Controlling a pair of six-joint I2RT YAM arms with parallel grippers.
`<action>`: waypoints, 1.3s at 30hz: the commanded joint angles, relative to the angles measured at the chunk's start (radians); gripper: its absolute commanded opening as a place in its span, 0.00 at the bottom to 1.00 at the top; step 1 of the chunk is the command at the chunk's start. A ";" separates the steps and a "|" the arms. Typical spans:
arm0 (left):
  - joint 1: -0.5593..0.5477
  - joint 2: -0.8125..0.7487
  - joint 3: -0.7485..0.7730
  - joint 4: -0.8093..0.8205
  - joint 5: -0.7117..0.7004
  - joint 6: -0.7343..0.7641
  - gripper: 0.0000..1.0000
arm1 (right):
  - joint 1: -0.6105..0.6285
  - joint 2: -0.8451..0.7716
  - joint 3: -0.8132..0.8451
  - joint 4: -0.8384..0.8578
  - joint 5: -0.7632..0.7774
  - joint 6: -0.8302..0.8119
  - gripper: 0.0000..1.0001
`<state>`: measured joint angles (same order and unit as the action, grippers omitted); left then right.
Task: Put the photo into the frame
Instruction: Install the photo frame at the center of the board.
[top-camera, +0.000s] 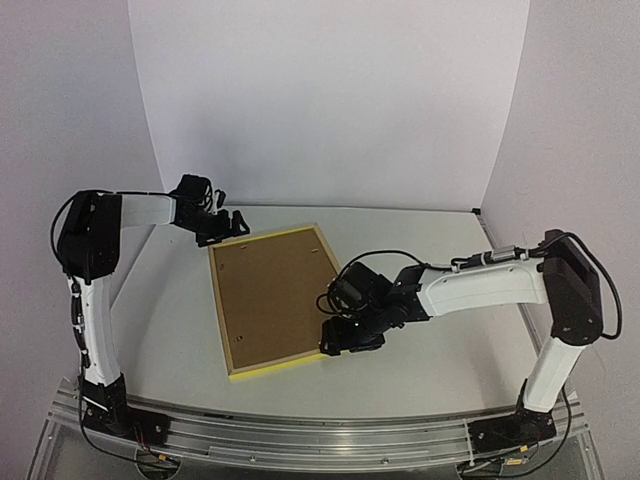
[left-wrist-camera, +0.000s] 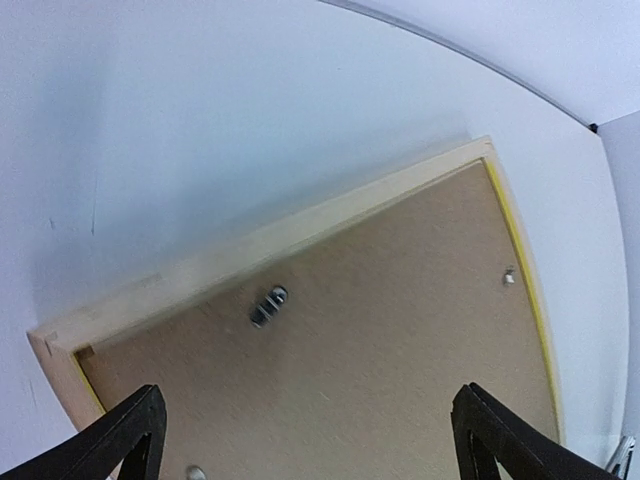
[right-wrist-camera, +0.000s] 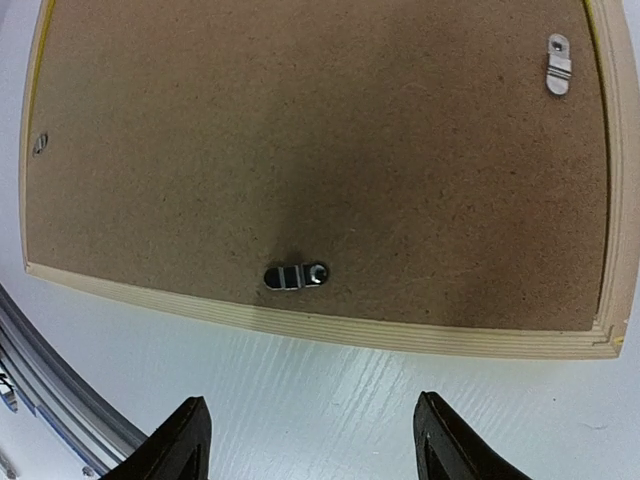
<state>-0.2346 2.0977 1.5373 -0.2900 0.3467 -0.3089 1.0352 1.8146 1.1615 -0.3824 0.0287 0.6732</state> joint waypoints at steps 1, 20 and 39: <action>0.008 0.187 0.262 -0.104 0.064 0.139 0.99 | 0.015 0.059 0.064 -0.001 -0.052 -0.124 0.66; 0.008 0.366 0.473 -0.202 0.141 0.219 0.99 | 0.021 0.127 0.145 0.003 0.005 -0.169 0.64; 0.009 0.408 0.435 -0.228 0.141 0.250 0.98 | 0.022 0.100 0.139 0.002 -0.050 -0.148 0.63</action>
<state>-0.2203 2.4592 1.9770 -0.4034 0.4697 -0.0513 1.0573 1.9411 1.2678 -0.4087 -0.0013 0.5247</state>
